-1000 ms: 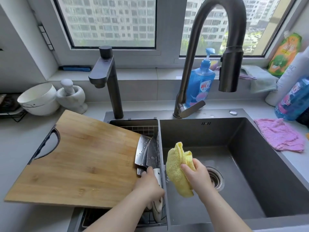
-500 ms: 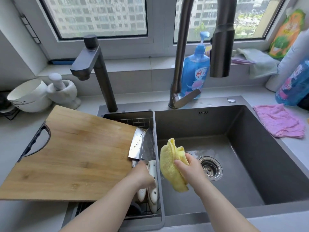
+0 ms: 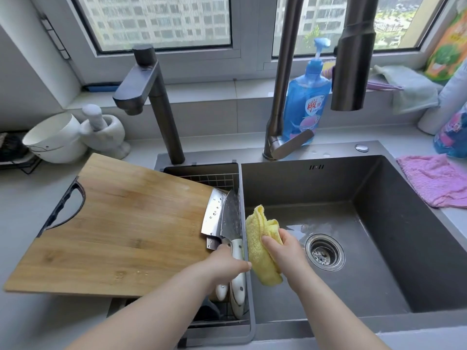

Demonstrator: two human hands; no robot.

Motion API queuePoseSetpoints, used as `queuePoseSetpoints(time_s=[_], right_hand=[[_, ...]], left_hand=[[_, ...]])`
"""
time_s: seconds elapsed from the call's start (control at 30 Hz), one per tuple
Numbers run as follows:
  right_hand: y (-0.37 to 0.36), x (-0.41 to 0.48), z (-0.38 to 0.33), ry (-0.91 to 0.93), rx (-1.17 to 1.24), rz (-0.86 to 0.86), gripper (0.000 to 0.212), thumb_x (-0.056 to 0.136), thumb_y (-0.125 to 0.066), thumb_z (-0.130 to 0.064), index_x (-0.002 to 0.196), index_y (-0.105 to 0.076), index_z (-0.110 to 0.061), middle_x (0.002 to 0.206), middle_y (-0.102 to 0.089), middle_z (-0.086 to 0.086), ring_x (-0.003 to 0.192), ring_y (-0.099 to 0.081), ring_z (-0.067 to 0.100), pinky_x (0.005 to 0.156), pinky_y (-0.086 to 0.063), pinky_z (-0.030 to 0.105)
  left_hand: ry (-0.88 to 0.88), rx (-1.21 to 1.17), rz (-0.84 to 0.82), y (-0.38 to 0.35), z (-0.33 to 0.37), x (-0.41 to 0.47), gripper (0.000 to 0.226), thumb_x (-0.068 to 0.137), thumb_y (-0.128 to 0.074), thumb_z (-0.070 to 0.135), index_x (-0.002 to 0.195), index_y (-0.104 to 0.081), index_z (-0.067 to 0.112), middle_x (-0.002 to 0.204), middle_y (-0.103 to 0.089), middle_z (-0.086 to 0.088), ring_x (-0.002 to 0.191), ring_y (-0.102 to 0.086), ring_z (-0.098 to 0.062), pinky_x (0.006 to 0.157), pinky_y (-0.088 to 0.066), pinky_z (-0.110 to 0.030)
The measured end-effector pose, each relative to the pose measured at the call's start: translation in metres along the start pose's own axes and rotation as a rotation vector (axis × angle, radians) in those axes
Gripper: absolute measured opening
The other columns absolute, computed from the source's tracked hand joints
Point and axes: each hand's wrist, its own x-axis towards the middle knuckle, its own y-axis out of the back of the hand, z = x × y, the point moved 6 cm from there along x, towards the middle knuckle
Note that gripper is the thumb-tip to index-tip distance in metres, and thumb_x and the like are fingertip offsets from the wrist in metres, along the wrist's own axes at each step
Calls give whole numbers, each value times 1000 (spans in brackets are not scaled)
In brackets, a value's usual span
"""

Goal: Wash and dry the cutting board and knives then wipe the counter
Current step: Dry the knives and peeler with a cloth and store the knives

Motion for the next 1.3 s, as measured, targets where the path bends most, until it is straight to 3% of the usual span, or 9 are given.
queuePoseSetpoints(time_s=[0.17, 0.5, 0.6, 0.7, 0.83, 0.93, 1.03, 1.2, 1.3], right_hand=[[3, 0, 1, -20, 25, -2, 20, 91, -50, -11, 75, -52, -21, 77, -58, -1, 71, -56, 11, 58, -44, 24], [4, 2, 0, -56, 100, -1, 20, 93, -48, -12, 77, -50, -24, 81, -58, -2, 72, -55, 9, 55, -41, 22], [2, 3, 4, -78, 128, 1, 19, 94, -48, -12, 78, -51, -23, 82, -58, -1, 73, -55, 10, 55, -41, 23], [2, 4, 6, -100, 144, -3, 14, 94, -47, -13, 84, -54, -20, 84, -59, 0, 76, -57, 12, 56, -42, 24], [5, 4, 2, -88, 131, 4, 11, 94, -47, -12, 87, -54, -18, 83, -60, -1, 74, -58, 11, 53, -42, 23], [9, 4, 0, -83, 131, 17, 10, 94, -47, -11, 90, -55, -15, 82, -60, 0, 74, -57, 12, 56, -43, 25], [14, 4, -5, -72, 130, 28, 11, 93, -48, -12, 87, -55, -17, 87, -60, 2, 78, -58, 14, 63, -47, 28], [23, 2, -15, -23, 145, 84, 14, 93, -47, -11, 84, -54, -19, 84, -59, 1, 77, -57, 15, 65, -46, 29], [31, -2, -19, 2, 161, 125, 17, 93, -47, -11, 81, -53, -21, 83, -59, 0, 76, -57, 15, 66, -47, 29]], left_hand=[[-3, 10, 57, -1, 5, 5, 77, 89, -57, 32, 146, -10, 11, 148, -28, -9, 130, -38, -26, 98, -38, -30], [0, -11, 62, 5, 4, 11, 72, 81, -69, 23, 139, -29, 7, 143, -37, -8, 129, -40, -23, 99, -36, -29], [34, -60, -10, 4, -1, 10, 30, 79, -69, 23, 103, -56, 12, 109, -58, -6, 97, -56, -17, 83, -46, -26], [36, -41, -52, 5, -4, 10, 17, 78, -61, 18, 69, -47, 13, 74, -47, 0, 65, -46, -11, 59, -38, -21], [61, -405, -170, 18, 2, 1, 4, 86, -44, 5, 84, -47, 8, 77, -54, -6, 61, -55, -14, 52, -46, -21], [68, -681, -248, 37, 1, -9, 19, 88, -38, -1, 106, -39, 1, 96, -56, -19, 68, -65, -22, 53, -54, -28], [-2, -807, -269, 56, -1, -21, 28, 87, -34, -6, 114, -39, -4, 97, -58, -18, 63, -67, -23, 52, -56, -28], [-138, -705, -240, 73, -4, -35, 48, 62, -43, -3, 109, -50, 2, 86, -64, -14, 57, -59, -20, 50, -51, -29], [-131, -540, -135, 70, -12, -32, 39, 72, -46, -3, 109, -50, 8, 79, -52, -9, 51, -48, -14, 43, -42, -22]])
